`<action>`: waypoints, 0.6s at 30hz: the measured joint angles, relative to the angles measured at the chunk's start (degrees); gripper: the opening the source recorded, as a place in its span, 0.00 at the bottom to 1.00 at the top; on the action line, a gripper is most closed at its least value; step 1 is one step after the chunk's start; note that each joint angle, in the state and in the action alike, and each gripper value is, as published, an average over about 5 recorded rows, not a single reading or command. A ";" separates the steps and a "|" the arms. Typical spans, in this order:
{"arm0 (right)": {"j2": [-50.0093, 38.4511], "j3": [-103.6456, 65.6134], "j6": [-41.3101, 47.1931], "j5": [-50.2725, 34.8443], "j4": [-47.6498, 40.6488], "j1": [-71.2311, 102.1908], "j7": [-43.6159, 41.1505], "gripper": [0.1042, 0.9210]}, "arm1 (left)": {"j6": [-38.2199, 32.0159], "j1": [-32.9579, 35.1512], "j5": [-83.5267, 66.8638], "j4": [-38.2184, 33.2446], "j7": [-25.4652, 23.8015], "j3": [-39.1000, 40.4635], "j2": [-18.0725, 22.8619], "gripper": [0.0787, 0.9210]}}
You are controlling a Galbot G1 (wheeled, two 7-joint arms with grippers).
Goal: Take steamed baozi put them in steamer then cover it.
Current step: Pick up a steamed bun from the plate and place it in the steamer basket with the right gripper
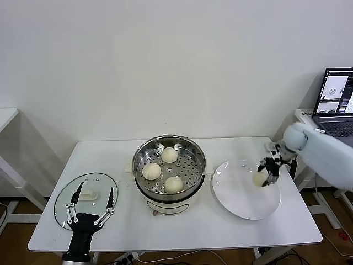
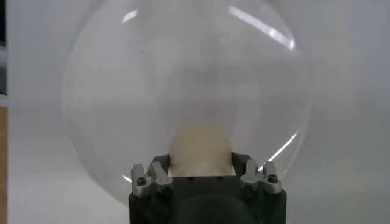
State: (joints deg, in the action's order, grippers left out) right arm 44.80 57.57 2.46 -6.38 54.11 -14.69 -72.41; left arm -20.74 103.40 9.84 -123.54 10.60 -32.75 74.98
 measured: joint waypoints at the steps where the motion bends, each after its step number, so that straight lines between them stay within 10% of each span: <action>1: 0.41 1.01 0.13 -0.97 0.64 -1.75 -0.77 0.72 | 0.00 -0.03 0.00 0.01 0.00 0.06 -0.06 0.88; 18: 15.56 20.82 6.24 -22.30 9.83 -26.77 -2.54 0.71 | -0.02 -0.47 0.10 0.04 -0.07 1.13 -0.39 0.88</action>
State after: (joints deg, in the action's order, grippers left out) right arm 60.36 78.39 8.69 -28.67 63.94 -41.46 -74.95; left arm -20.75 102.93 9.94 -123.50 10.54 -31.61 74.59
